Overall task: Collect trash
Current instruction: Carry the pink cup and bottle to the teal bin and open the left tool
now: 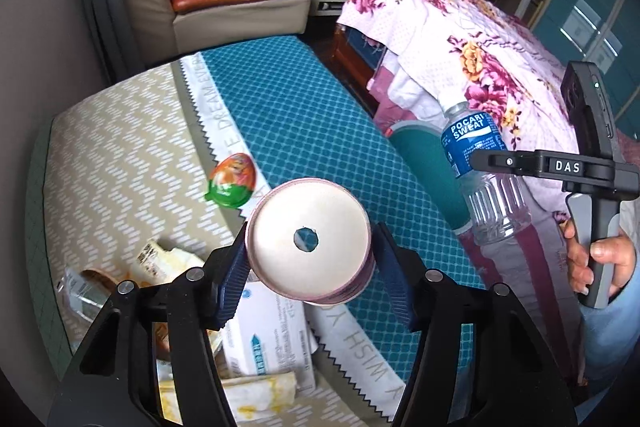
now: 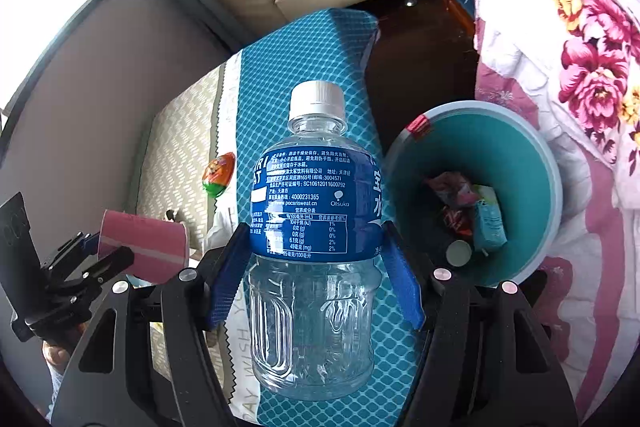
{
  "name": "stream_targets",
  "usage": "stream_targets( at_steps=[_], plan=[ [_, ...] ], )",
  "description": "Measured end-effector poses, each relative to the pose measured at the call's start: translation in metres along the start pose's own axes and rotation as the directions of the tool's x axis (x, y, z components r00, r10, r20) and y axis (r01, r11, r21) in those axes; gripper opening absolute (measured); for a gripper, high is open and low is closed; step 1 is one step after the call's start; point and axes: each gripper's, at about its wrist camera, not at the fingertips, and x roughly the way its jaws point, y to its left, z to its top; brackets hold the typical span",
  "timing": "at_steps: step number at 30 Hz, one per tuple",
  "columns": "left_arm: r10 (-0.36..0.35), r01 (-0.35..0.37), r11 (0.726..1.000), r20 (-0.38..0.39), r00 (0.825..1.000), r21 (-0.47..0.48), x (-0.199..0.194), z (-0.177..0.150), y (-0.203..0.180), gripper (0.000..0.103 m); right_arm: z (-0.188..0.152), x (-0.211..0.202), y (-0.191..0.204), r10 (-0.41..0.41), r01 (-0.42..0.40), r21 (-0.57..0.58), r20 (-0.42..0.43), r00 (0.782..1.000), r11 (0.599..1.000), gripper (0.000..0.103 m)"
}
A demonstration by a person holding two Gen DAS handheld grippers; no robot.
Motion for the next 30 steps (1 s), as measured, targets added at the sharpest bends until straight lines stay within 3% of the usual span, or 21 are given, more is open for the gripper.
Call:
stream_targets(
  at_steps=[6, 13, 22, 30],
  plan=[
    [-0.022, 0.024, 0.999, -0.055, 0.998, 0.028, 0.033, 0.012, -0.029, 0.06, 0.003, -0.014, -0.039, -0.026, 0.025, 0.064, 0.021, 0.999, 0.998, 0.062],
    [-0.02, 0.023, 0.997, -0.046, 0.999, 0.075, 0.048, 0.038, -0.068, 0.06, 0.008, -0.021, -0.076, -0.042, 0.034, 0.13, 0.058, 0.997, 0.991, 0.062],
    [-0.078, 0.083, 0.987, -0.038, 0.996, 0.14, 0.081, 0.074, -0.13, 0.06, 0.016, -0.028, -0.116, -0.071, 0.053, 0.197, 0.084, 0.994, 0.979, 0.062],
    [-0.096, 0.116, 0.976, -0.112, 0.989, 0.182, 0.133, 0.08, -0.169, 0.06, 0.019, -0.027, -0.151, -0.096, 0.073, 0.259, 0.075, 0.993, 0.963, 0.062]
  ],
)
